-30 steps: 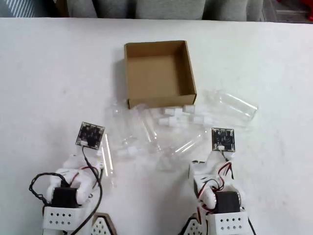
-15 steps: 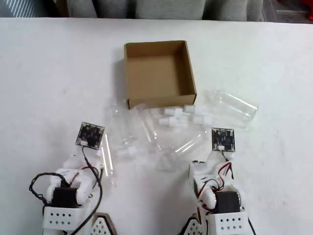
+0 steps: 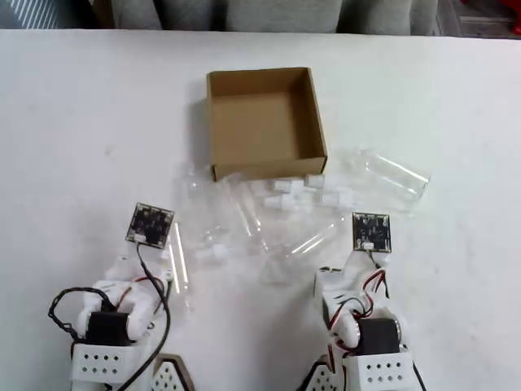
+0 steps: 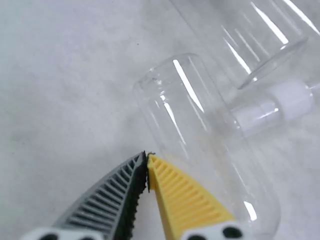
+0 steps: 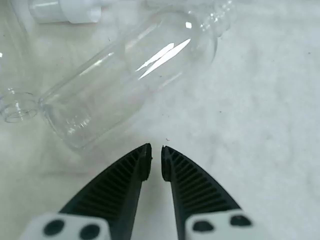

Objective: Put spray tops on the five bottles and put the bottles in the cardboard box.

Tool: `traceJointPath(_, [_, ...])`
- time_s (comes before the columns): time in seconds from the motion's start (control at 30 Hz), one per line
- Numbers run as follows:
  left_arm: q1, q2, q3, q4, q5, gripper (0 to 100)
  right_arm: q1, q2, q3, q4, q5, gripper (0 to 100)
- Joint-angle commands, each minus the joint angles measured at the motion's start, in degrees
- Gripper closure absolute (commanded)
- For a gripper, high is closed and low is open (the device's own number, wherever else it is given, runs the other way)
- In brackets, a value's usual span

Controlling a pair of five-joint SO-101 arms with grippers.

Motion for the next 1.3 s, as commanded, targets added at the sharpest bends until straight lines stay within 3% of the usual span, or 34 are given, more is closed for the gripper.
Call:
traceJointPath(0.0, [0.5, -0.6, 0.0, -0.3, -0.3, 98, 0.6, -0.3, 0.5, 0.2, -0.3, 98.1])
traceJointPath(0.67, [0.5, -0.7, -0.3, -0.6, -0.3, 98, 0.6, -0.3, 0.5, 0.2, -0.3, 98.1])
traceJointPath(1.0, [0.4, -0.7, -0.2, -18.5, -0.3, 98, 0.3, -0.3, 0.5, 0.2, -0.1, 98.1])
traceJointPath(1.1, [0.9, -0.7, -0.3, -20.5, -0.3, 98, 0.3, -0.3, 0.5, 0.2, -0.1, 98.1])
traceJointPath(1.2, [0.8, -0.7, -4.0, -18.5, -0.3, 98, 0.3, -0.3, 0.5, 0.2, -0.1, 98.1])
traceJointPath(1.27, [0.8, -0.7, -9.4, -12.2, -0.3, 98, 0.3, -0.3, 0.5, 0.2, -0.1, 98.1])
